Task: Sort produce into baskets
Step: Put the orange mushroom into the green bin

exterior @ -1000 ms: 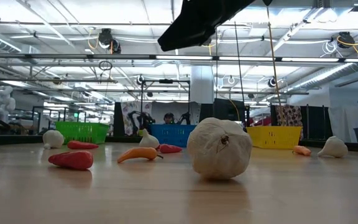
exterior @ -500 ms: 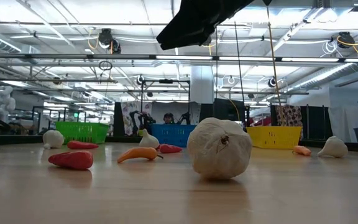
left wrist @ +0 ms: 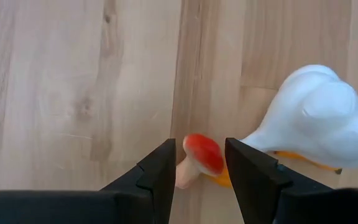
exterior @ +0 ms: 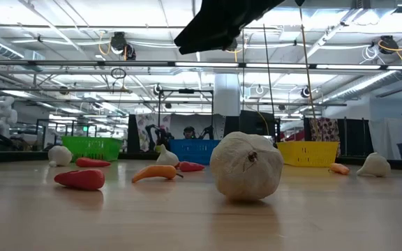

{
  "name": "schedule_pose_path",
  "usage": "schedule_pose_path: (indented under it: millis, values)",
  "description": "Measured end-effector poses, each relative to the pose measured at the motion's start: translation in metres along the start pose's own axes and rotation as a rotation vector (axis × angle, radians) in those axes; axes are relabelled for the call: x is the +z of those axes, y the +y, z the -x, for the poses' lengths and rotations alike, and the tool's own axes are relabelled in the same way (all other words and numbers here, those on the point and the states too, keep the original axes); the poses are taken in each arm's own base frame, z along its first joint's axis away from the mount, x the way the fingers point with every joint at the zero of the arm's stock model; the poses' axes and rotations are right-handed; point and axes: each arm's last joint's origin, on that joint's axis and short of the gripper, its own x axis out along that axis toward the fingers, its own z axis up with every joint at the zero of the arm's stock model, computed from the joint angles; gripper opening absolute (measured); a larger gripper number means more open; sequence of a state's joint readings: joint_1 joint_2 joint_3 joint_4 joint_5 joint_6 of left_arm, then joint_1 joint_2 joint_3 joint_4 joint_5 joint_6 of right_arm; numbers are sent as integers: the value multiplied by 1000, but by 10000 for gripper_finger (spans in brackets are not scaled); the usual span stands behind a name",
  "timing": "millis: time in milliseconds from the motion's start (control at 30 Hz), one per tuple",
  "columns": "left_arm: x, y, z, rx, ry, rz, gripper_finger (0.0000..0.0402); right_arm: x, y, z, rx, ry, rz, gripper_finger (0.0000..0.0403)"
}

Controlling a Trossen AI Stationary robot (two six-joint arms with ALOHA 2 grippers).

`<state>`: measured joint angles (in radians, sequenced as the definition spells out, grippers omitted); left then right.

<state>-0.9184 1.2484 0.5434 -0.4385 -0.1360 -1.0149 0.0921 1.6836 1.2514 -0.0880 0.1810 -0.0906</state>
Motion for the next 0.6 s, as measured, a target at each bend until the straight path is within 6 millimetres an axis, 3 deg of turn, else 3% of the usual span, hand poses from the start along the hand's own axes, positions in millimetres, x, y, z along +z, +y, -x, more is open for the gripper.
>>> schedule_pose_path:
  millis: [600]
  values:
    - [-6,1,-19,62,102,-22,145,0,0,0,0,-2,3,251]
